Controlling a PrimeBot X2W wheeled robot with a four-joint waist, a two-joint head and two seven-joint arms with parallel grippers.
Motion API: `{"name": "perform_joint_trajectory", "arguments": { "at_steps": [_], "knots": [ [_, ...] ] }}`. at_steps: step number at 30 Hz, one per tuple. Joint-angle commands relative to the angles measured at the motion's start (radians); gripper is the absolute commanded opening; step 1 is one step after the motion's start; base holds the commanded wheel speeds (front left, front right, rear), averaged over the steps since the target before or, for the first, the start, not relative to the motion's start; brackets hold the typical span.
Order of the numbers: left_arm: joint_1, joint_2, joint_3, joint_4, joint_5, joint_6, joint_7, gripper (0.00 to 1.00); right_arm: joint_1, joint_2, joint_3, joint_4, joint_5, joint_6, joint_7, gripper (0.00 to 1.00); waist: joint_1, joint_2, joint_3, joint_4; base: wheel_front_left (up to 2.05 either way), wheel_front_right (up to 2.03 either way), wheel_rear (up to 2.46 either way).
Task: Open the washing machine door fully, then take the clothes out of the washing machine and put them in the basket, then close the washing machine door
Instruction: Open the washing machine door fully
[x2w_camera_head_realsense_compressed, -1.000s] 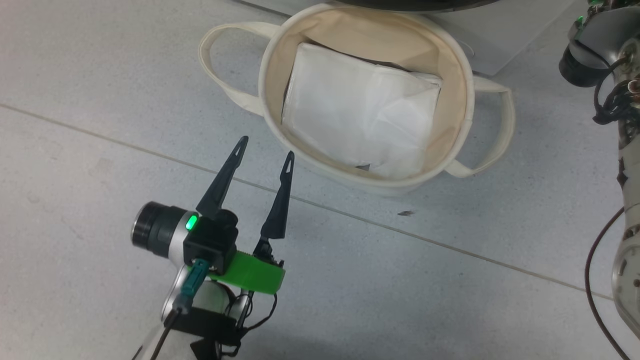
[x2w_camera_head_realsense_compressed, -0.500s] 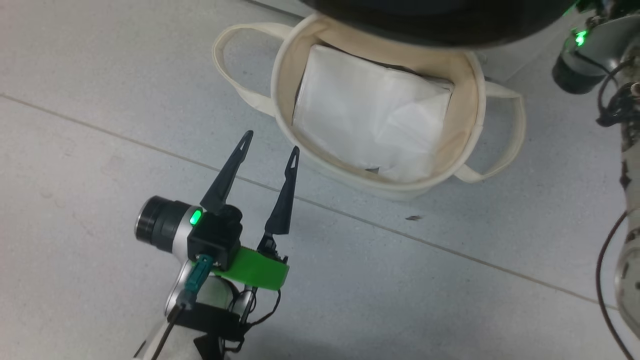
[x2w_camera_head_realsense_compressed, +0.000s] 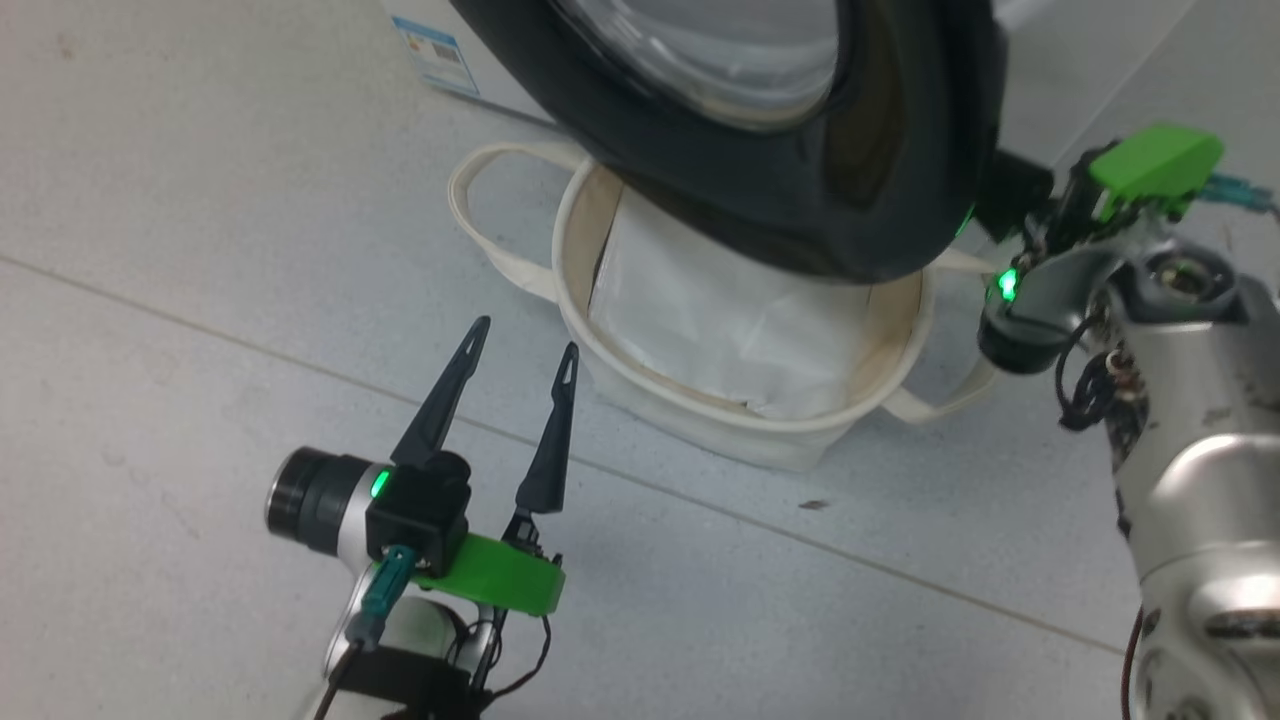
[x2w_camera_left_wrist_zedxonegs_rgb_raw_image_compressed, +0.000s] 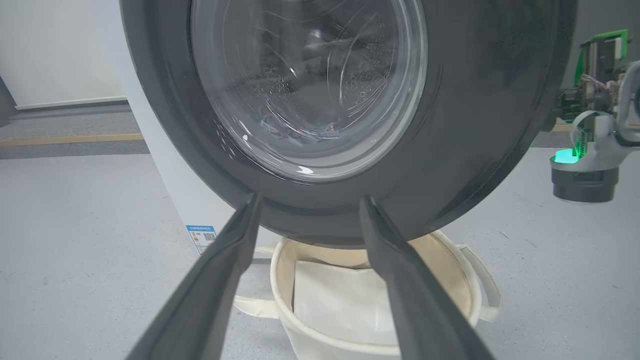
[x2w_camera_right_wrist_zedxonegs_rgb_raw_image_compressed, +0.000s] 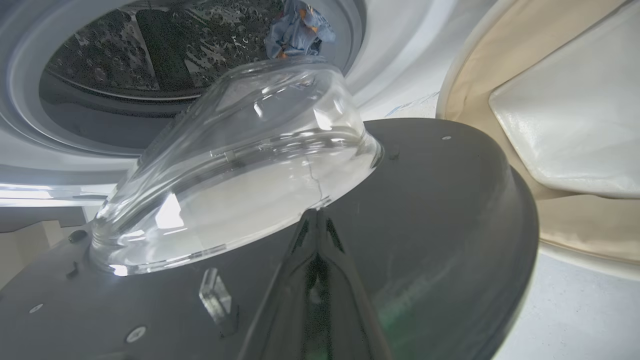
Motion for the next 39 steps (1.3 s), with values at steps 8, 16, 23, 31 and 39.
{"name": "perform_joint_trajectory", "arguments": {
  "at_steps": [8,16,23,31,39],
  "knots": [
    [0.050,0.013,0.057,-0.019,-0.012,0.002,-0.006,1.00,0.147,0.057,0.090,-0.097,0.055,0.004,0.042,0.00,0.0000,0.0000,-0.094,0.002,0.00,0.00,0.00],
    [0.083,0.014,0.086,-0.022,-0.020,0.003,-0.006,1.00,0.237,0.058,0.297,-0.144,0.244,0.004,-0.019,0.00,0.0000,0.0000,-0.133,0.004,0.00,0.00,0.00],
    [0.090,0.010,0.106,-0.024,-0.029,-0.003,-0.006,1.00,0.246,0.058,0.457,-0.175,0.370,0.004,-0.108,0.00,0.0000,0.0000,-0.131,0.016,0.00,0.00,0.00],
    [0.088,0.007,0.121,-0.024,-0.027,-0.006,-0.006,1.00,0.239,0.058,0.610,-0.184,0.459,0.004,-0.166,0.00,0.0000,0.0000,-0.125,0.026,0.00,0.00,0.00],
    [0.095,0.002,0.131,-0.025,-0.029,-0.009,-0.006,1.00,0.232,0.058,0.663,-0.166,0.479,0.004,-0.215,0.00,0.0000,0.0000,-0.142,0.025,0.00,0.00,0.00]
  ]
}}
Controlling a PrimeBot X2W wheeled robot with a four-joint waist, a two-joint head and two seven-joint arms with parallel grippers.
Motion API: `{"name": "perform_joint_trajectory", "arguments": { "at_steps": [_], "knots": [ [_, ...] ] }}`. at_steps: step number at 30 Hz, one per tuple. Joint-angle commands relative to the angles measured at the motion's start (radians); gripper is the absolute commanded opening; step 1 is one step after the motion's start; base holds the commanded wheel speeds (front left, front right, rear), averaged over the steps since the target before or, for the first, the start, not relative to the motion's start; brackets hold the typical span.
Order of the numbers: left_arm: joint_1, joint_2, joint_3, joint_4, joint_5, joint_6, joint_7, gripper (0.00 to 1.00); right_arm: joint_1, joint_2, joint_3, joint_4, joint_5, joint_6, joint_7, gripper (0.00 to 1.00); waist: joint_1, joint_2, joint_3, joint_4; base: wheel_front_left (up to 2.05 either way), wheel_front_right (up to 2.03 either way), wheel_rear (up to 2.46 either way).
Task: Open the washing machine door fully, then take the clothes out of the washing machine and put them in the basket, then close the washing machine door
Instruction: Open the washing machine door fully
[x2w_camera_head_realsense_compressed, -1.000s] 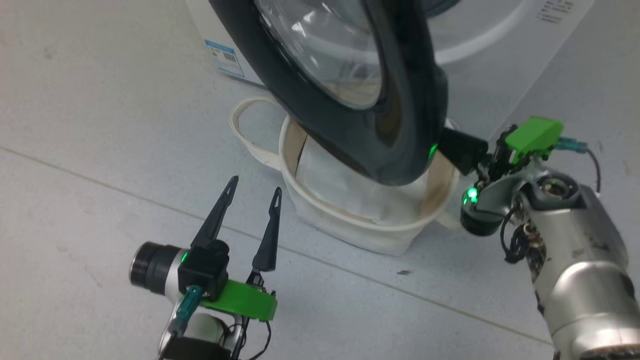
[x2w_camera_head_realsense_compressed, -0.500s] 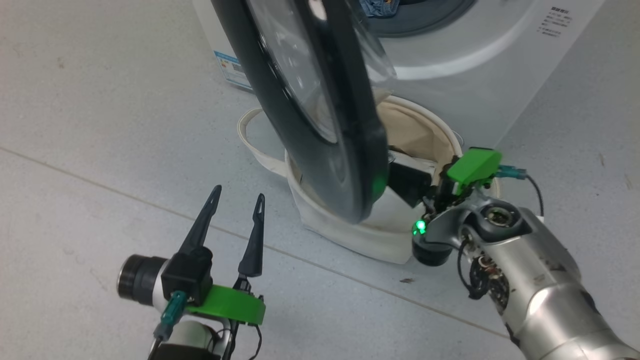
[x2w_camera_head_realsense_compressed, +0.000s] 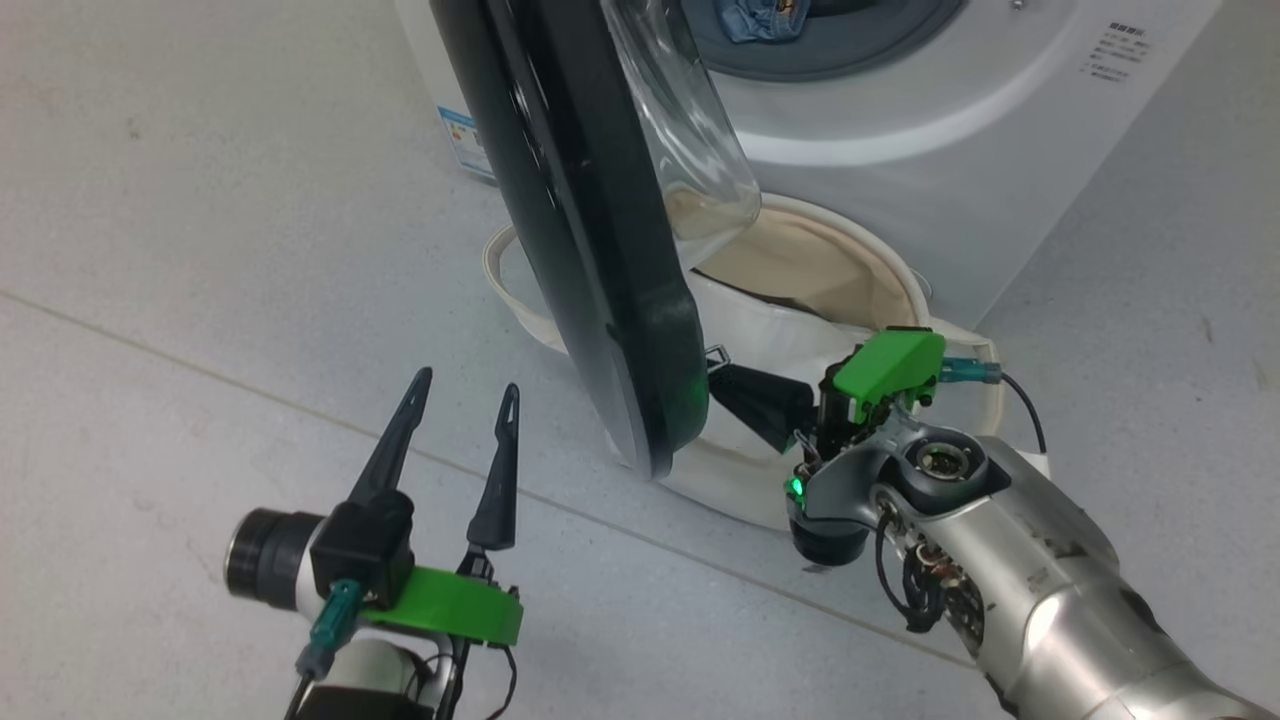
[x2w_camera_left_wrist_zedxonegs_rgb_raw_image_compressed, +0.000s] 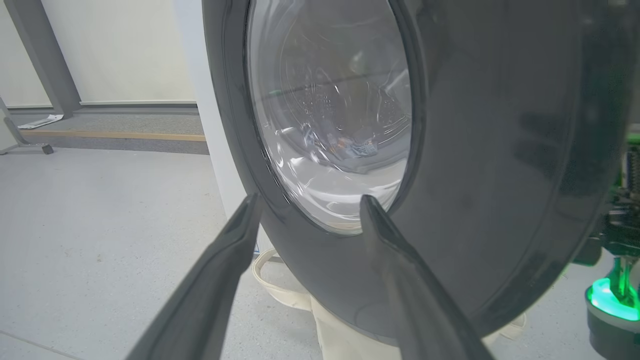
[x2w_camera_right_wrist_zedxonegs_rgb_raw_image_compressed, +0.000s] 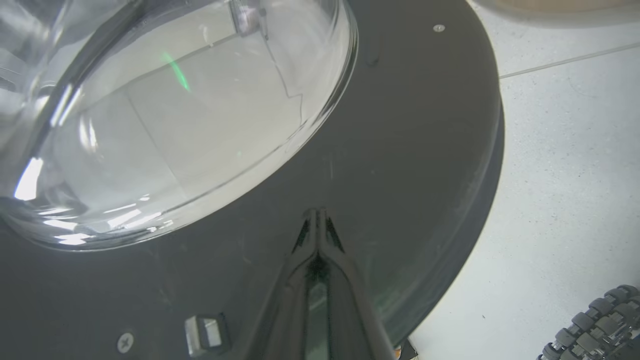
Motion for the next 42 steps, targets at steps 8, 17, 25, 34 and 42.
{"name": "perform_joint_trajectory", "arguments": {
  "at_steps": [8,17,25,34,42],
  "knots": [
    [0.021,0.001,0.050,-0.022,-0.001,-0.002,-0.006,1.00,0.000,-0.050,-0.040,-0.101,-0.131,0.004,-0.151,0.00,0.0001,0.0000,-0.056,-0.029,0.00,0.00,0.00],
    [0.064,0.006,0.073,-0.014,0.005,-0.007,-0.006,1.00,0.114,-0.183,0.036,-0.318,-0.577,0.004,-0.553,0.00,0.0001,0.0000,-0.134,-0.074,0.00,0.00,0.00],
    [0.112,0.012,0.098,-0.014,0.005,-0.007,-0.006,1.00,0.228,-0.249,0.029,-0.376,-0.916,0.004,-0.737,0.00,0.0001,0.0000,-0.181,-0.111,0.00,0.00,0.00],
    [0.134,0.016,0.113,-0.020,0.010,-0.014,-0.006,1.00,0.448,-0.137,-0.202,-0.501,-1.271,0.004,-0.739,0.07,0.0001,0.0000,-0.198,-0.152,0.00,0.00,0.00],
    [0.139,0.018,0.120,-0.020,0.018,-0.022,-0.006,1.00,0.560,-0.048,-0.313,-0.520,-1.484,0.004,-0.739,1.00,0.0001,0.0000,-0.207,-0.176,0.00,0.00,0.00]
  ]
}}
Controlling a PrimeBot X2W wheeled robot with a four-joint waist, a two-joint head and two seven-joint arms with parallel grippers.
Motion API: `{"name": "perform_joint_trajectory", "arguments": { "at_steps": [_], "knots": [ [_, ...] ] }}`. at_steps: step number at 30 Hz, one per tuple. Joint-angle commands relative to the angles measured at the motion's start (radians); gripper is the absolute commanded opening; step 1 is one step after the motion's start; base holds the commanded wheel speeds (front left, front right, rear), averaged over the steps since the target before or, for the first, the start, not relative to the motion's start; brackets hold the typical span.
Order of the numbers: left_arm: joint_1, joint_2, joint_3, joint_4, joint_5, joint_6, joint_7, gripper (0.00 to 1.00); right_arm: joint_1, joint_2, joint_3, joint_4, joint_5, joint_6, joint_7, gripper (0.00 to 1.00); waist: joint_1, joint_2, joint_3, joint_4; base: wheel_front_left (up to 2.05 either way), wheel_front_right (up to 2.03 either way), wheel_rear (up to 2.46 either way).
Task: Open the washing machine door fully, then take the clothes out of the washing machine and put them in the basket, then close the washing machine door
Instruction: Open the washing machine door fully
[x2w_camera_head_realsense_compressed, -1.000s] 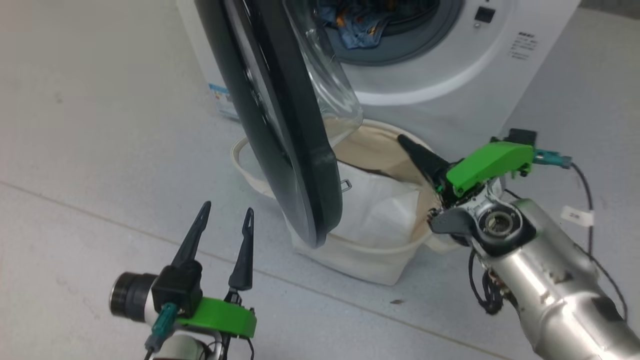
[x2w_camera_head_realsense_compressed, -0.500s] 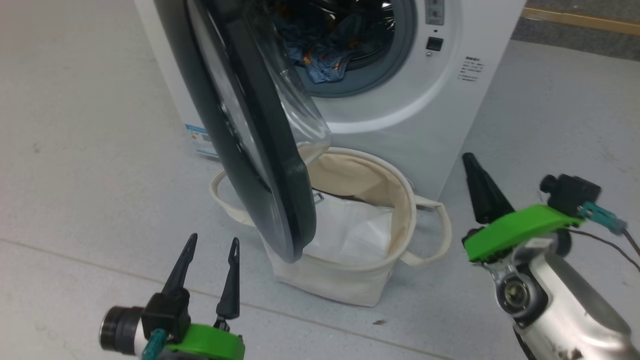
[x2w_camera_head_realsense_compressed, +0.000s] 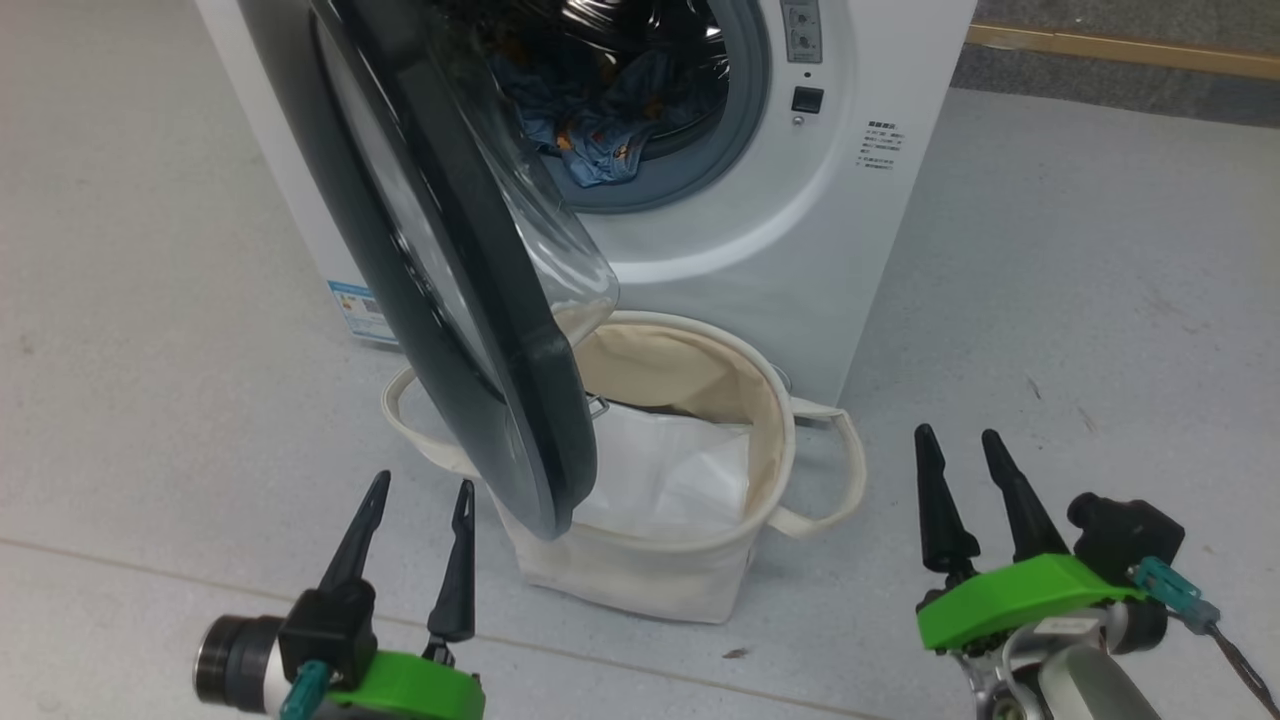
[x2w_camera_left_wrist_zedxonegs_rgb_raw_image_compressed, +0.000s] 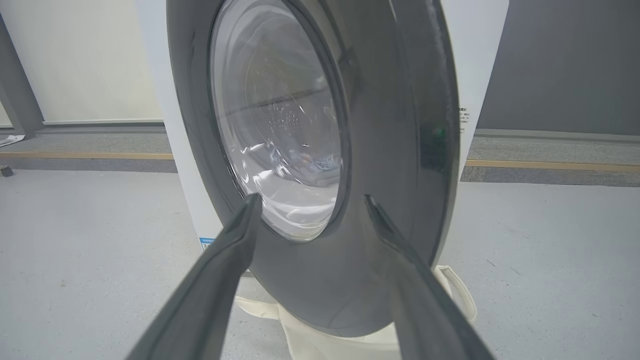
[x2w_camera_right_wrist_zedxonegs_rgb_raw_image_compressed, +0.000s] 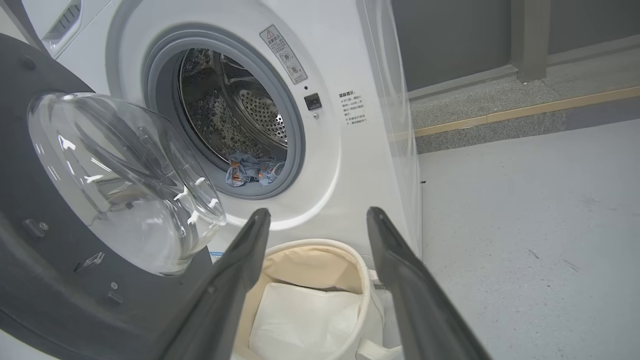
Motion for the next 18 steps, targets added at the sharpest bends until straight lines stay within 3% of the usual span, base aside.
{"name": "perform_joint_trajectory", "arguments": {
  "at_steps": [1,8,18],
  "knots": [
    [-0.012,0.012,0.039,-0.034,0.011,-0.004,-0.006,1.00,-0.010,0.010,0.003,-0.041,-0.023,0.004,-0.012,1.00,0.0001,-0.0001,-0.001,-0.002,0.00,0.00,0.00],
    [-0.006,0.007,0.038,-0.034,0.011,-0.006,-0.006,1.00,0.024,0.047,-0.022,-0.034,-0.110,0.004,-0.012,1.00,0.0001,-0.0001,-0.006,-0.001,0.00,0.00,0.00],
    [0.004,0.003,0.033,-0.029,0.013,-0.010,-0.006,1.00,0.028,0.061,-0.023,-0.017,-0.141,0.004,-0.012,1.00,0.0001,-0.0001,-0.020,0.012,0.00,0.00,0.00]
  ]
}}
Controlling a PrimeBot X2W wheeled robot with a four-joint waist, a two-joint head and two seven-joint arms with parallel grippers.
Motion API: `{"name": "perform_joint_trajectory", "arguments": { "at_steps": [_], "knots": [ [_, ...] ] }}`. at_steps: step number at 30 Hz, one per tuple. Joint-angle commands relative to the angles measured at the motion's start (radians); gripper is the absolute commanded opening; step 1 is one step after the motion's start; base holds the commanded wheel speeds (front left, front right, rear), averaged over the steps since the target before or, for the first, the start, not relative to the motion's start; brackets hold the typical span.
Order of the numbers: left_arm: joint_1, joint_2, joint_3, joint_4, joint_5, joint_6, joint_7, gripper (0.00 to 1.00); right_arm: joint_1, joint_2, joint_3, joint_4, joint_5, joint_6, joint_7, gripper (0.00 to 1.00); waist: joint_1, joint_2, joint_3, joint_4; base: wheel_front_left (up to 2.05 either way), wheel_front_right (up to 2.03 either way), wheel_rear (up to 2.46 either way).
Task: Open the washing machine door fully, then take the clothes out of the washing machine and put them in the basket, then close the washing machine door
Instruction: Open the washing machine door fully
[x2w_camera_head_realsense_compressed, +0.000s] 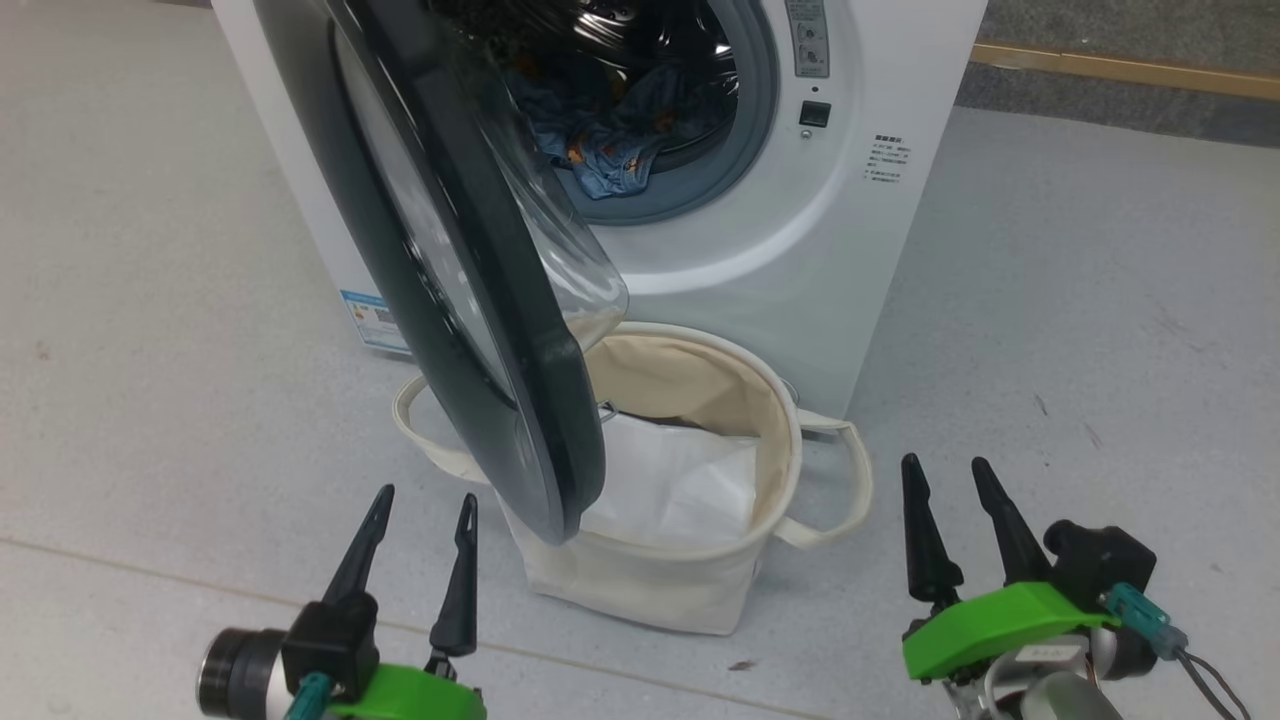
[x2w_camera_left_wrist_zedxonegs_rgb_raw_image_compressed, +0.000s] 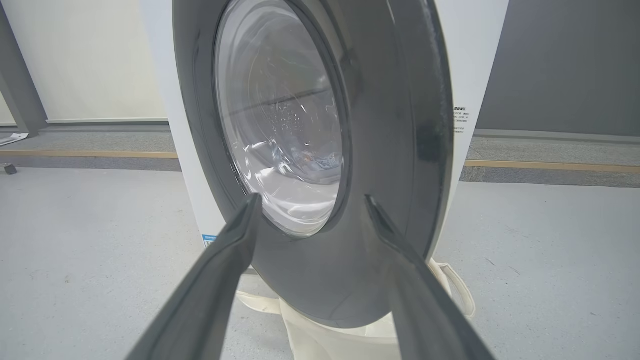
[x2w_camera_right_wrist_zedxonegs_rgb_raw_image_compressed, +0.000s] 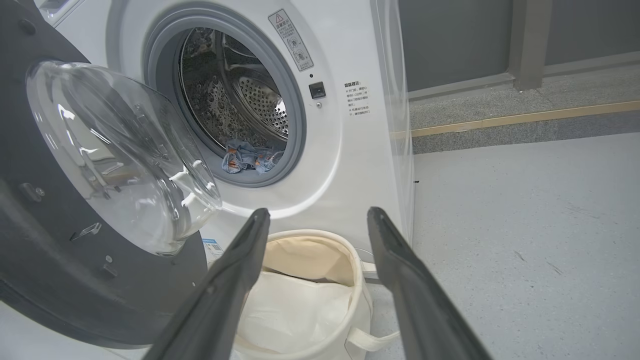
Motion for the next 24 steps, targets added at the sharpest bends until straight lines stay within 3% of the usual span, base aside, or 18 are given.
{"name": "perform_joint_trajectory", "arguments": {
  "at_steps": [1,10,15,24],
  "knots": [
    [-0.015,0.004,0.034,-0.029,0.010,-0.003,-0.006,1.00,-0.012,0.010,0.015,-0.029,-0.010,0.004,-0.012,1.00,0.0000,-0.0001,-0.001,0.002,0.00,0.00,0.00],
    [-0.031,0.008,0.059,-0.095,0.010,-0.003,-0.006,1.00,-0.016,0.015,0.006,-0.033,-0.004,0.004,-0.012,1.00,0.0000,-0.0001,0.003,0.007,0.00,0.00,0.00],
    [-0.091,0.008,0.056,-0.221,0.026,-0.009,-0.006,1.00,-0.032,0.018,-0.006,-0.046,-0.004,0.004,-0.012,1.00,0.0000,-0.0001,0.028,0.011,0.00,0.00,0.00],
    [-0.225,-0.006,-0.056,-0.372,0.032,-0.019,-0.006,1.00,-0.078,0.019,-0.005,-0.066,0.009,0.004,-0.012,1.00,0.0000,-0.0001,0.088,0.002,0.00,0.00,0.00]
  ]
}}
